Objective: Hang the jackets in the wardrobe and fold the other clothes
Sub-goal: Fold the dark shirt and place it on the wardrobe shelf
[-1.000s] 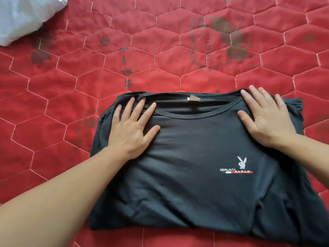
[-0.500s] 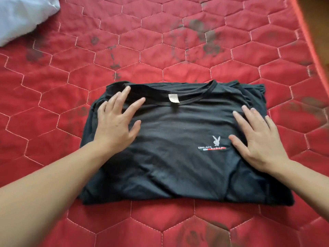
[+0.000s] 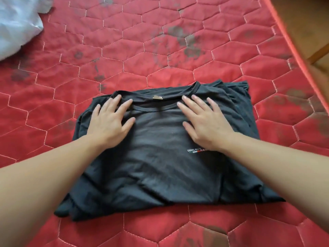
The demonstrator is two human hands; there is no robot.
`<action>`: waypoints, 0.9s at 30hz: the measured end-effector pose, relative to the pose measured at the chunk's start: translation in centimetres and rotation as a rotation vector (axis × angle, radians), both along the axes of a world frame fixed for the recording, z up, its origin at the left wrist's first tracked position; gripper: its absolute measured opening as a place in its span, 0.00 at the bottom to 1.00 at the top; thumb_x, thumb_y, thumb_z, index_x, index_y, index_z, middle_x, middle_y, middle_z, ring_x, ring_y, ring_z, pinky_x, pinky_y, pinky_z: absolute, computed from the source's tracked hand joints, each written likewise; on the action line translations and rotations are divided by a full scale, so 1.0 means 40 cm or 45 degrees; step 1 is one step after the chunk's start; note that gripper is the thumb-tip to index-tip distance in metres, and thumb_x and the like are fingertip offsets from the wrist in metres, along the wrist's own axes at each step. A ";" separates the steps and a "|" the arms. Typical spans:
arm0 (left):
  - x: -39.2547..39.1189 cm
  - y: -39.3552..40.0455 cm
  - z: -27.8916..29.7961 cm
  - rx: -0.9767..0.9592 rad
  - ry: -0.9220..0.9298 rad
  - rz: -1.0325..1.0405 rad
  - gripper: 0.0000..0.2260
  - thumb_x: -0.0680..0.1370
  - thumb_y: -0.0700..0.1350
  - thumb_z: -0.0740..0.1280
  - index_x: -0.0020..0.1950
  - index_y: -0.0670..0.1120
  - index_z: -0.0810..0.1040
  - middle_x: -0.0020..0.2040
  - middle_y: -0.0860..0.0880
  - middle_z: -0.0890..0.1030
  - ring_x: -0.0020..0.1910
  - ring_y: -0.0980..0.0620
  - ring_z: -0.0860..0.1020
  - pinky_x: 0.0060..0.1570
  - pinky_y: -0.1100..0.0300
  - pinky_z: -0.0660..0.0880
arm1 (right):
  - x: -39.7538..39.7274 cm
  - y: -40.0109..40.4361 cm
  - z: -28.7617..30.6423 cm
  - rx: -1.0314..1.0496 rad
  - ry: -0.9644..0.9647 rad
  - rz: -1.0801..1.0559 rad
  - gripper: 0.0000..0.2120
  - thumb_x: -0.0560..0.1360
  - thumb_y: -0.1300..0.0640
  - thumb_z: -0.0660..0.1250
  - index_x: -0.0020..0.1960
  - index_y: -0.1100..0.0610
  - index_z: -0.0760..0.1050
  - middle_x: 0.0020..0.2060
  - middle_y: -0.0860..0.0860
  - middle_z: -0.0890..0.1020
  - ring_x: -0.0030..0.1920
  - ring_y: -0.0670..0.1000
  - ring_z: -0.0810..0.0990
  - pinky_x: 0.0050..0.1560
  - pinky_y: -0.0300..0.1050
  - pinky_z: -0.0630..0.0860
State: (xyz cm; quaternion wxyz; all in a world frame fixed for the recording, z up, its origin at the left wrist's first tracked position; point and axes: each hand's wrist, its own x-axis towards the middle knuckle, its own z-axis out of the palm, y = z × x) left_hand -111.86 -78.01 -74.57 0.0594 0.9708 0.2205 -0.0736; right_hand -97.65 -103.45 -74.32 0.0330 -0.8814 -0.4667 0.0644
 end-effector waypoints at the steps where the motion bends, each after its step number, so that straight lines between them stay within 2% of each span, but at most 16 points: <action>1: 0.012 0.008 0.002 -0.037 -0.053 0.016 0.25 0.81 0.56 0.59 0.78 0.57 0.60 0.79 0.48 0.58 0.78 0.47 0.57 0.74 0.45 0.52 | 0.016 0.032 -0.004 0.013 -0.002 -0.028 0.28 0.78 0.48 0.52 0.77 0.51 0.59 0.77 0.49 0.61 0.77 0.53 0.58 0.74 0.60 0.53; 4: 0.054 0.045 0.023 -0.053 -0.237 0.064 0.22 0.81 0.45 0.59 0.75 0.55 0.66 0.77 0.50 0.65 0.71 0.42 0.67 0.67 0.45 0.62 | 0.101 0.080 -0.004 0.000 0.000 -0.170 0.28 0.77 0.56 0.56 0.77 0.51 0.59 0.75 0.49 0.65 0.76 0.54 0.59 0.74 0.58 0.52; 6: 0.084 0.082 0.039 -0.009 -0.207 0.038 0.21 0.79 0.40 0.59 0.71 0.54 0.72 0.72 0.51 0.72 0.66 0.41 0.69 0.63 0.46 0.64 | 0.158 0.083 0.006 0.012 -0.060 -0.158 0.24 0.75 0.55 0.56 0.71 0.52 0.68 0.67 0.53 0.75 0.69 0.57 0.67 0.70 0.56 0.57; 9: 0.120 0.133 0.064 -0.046 -0.078 -0.033 0.13 0.78 0.42 0.62 0.60 0.53 0.78 0.59 0.49 0.81 0.60 0.42 0.72 0.60 0.49 0.67 | 0.229 0.072 0.015 0.042 -0.182 -0.091 0.18 0.74 0.50 0.55 0.55 0.56 0.78 0.51 0.57 0.80 0.56 0.61 0.74 0.60 0.55 0.64; 12: 0.136 0.161 0.081 -0.149 -0.071 -0.011 0.06 0.77 0.44 0.67 0.49 0.51 0.82 0.48 0.46 0.84 0.50 0.42 0.77 0.52 0.52 0.73 | 0.278 0.064 0.011 0.093 -0.155 -0.046 0.10 0.77 0.53 0.65 0.47 0.59 0.78 0.46 0.60 0.79 0.50 0.63 0.74 0.52 0.56 0.68; 15: 0.141 0.169 0.070 -0.201 -0.209 0.054 0.05 0.78 0.41 0.66 0.49 0.47 0.82 0.46 0.44 0.83 0.47 0.41 0.78 0.50 0.53 0.74 | 0.293 0.066 0.006 0.150 -0.146 0.004 0.10 0.78 0.54 0.63 0.46 0.62 0.75 0.44 0.62 0.76 0.46 0.64 0.74 0.46 0.58 0.72; 17: 0.142 0.167 0.053 -0.252 -0.296 0.127 0.05 0.79 0.40 0.65 0.51 0.47 0.79 0.45 0.45 0.82 0.45 0.43 0.77 0.49 0.55 0.72 | 0.286 0.065 0.006 0.205 -0.126 0.019 0.15 0.78 0.50 0.56 0.46 0.61 0.73 0.44 0.61 0.76 0.45 0.63 0.74 0.45 0.58 0.73; 20: 0.137 0.161 0.028 -0.299 -0.326 0.172 0.06 0.79 0.40 0.63 0.53 0.48 0.77 0.44 0.47 0.81 0.45 0.44 0.76 0.49 0.54 0.72 | 0.266 0.046 -0.004 0.209 -0.059 0.156 0.18 0.76 0.43 0.55 0.49 0.56 0.74 0.50 0.55 0.77 0.49 0.60 0.73 0.49 0.56 0.73; 22: 0.123 0.152 0.017 -0.252 -0.376 0.054 0.08 0.77 0.43 0.61 0.53 0.48 0.78 0.46 0.47 0.80 0.48 0.43 0.76 0.52 0.50 0.73 | 0.262 0.030 -0.021 0.183 -0.073 0.199 0.18 0.76 0.41 0.56 0.50 0.55 0.75 0.54 0.54 0.77 0.54 0.60 0.73 0.51 0.55 0.72; 24: 0.108 0.143 0.014 -0.233 -0.366 -0.126 0.13 0.74 0.50 0.59 0.51 0.49 0.80 0.49 0.48 0.80 0.49 0.42 0.75 0.54 0.47 0.72 | 0.265 0.022 -0.032 0.217 -0.058 0.126 0.19 0.77 0.42 0.55 0.50 0.56 0.75 0.55 0.55 0.77 0.56 0.61 0.73 0.52 0.56 0.72; 27: 0.097 0.151 0.005 -0.136 -0.285 -0.339 0.15 0.75 0.55 0.60 0.47 0.47 0.80 0.51 0.48 0.79 0.47 0.43 0.74 0.51 0.45 0.73 | 0.271 0.027 -0.037 0.251 -0.063 0.111 0.18 0.78 0.46 0.54 0.51 0.57 0.76 0.55 0.56 0.78 0.56 0.62 0.73 0.51 0.57 0.72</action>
